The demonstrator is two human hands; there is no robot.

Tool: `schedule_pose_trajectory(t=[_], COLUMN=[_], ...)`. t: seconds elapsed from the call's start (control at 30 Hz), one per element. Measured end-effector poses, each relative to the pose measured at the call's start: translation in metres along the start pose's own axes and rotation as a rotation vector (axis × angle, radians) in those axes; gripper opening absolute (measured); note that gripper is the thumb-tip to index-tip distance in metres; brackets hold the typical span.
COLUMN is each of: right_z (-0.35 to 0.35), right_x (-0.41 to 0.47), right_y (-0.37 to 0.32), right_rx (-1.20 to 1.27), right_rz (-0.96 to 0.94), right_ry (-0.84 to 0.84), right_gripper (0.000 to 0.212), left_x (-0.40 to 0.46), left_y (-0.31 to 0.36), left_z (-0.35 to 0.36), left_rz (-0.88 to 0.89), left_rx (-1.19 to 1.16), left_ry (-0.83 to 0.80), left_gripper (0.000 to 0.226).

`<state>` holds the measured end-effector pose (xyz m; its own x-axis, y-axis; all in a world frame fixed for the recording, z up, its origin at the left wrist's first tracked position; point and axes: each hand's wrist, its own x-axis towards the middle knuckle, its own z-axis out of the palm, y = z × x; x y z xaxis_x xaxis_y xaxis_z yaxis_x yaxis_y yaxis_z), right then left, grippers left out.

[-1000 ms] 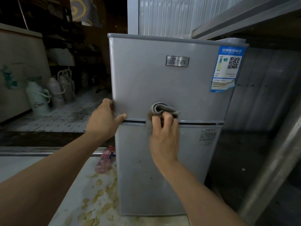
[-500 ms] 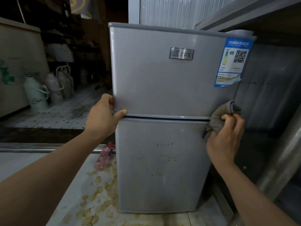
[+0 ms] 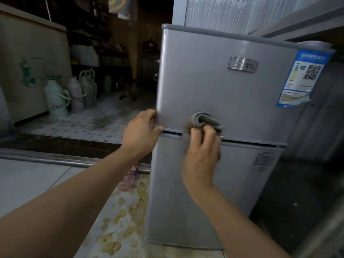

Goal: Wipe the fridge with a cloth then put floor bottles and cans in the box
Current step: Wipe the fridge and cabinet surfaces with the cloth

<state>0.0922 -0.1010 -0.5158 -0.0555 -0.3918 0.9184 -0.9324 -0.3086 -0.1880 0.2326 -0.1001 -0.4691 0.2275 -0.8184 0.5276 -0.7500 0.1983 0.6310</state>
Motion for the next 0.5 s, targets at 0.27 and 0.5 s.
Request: schedule_pose_trajectory(t=[0.27,0.5], right_z=[-0.001,0.010], right_x=[0.000,0.002], right_y=[0.016,-0.017], right_rx=[-0.098,-0.029], right_rz=[-0.317,-0.259], right_ry=[-0.047,0.052], right_gripper=[0.021,0.021], left_x=[-0.020,-0.019], left_y=[-0.021,-0.041], left_z=[-0.023,-0.021], left_rz=[-0.035,-0.105], left_rx=[-0.384,-0.412], left_ry=[-0.295,-0.290], left_gripper=[0.063,0.062])
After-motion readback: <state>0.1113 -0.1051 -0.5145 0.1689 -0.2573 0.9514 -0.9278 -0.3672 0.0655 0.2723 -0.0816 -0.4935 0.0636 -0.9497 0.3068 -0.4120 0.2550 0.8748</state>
